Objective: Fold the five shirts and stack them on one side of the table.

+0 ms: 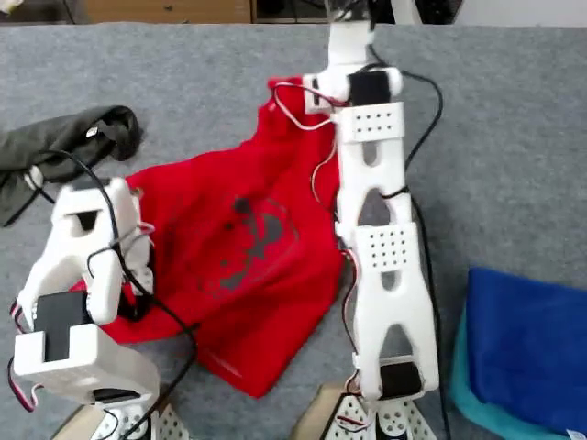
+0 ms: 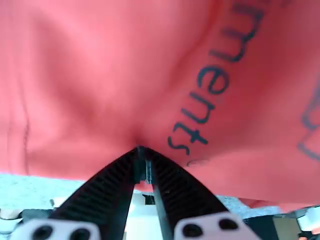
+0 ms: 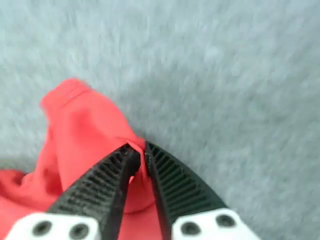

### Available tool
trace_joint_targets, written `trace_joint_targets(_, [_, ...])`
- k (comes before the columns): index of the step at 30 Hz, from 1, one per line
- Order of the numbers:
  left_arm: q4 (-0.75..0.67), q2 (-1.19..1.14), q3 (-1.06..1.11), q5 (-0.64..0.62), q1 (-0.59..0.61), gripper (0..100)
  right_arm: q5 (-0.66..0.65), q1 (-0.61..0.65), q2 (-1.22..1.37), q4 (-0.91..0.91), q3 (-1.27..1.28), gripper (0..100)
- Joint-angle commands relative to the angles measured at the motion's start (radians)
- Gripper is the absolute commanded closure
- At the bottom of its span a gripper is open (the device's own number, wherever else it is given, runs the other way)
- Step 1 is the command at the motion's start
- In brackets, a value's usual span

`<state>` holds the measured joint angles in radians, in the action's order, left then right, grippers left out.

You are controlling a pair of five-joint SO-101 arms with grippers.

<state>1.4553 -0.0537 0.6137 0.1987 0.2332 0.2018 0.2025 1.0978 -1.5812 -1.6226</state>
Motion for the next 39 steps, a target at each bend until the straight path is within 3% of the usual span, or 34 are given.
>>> trace_joint_targets(1, [-0.034, 0.044, 0.041, 0.003, -0.041, 98, 0.012, -0.012, -0.12, 0.077, -0.042, 99.3])
trace_joint_targets(6, [-0.038, 0.035, 0.005, 0.003, -0.037, 98, -0.058, 0.054, -0.019, 0.137, -0.03, 96.2])
trace_joint_targets(12, [-0.031, 0.039, -0.04, -0.037, -0.037, 98, -0.072, 0.074, 0.067, 0.044, -0.047, 62.5])
trace_joint_targets(14, [-0.031, 0.044, -0.06, -0.055, -0.037, 98, -0.072, 0.065, 0.036, -0.014, -0.047, 58.0])
trace_joint_targets(19, [-0.029, 0.038, -0.186, -0.129, -0.037, 98, -0.064, 0.073, -0.041, -0.196, -0.044, 69.4])
trace_joint_targets(25, [-0.106, 0.018, -0.359, -0.304, -0.041, 98, -0.063, 0.084, 0.019, -0.199, 0.031, 89.6])
trace_joint_targets(28, [-0.183, -0.054, -0.39, -0.364, -0.041, 98, -0.063, 0.082, 0.09, -0.199, 0.064, 91.9])
trace_joint_targets(32, [-0.244, -0.217, -0.393, -0.347, -0.037, 98, -0.064, 0.058, 0.193, -0.203, 0.071, 92.0])
trace_joint_targets(39, [-0.186, -0.355, -0.384, -0.31, 0.028, 98, -0.069, 0.056, 0.226, -0.206, 0.073, 92.1])
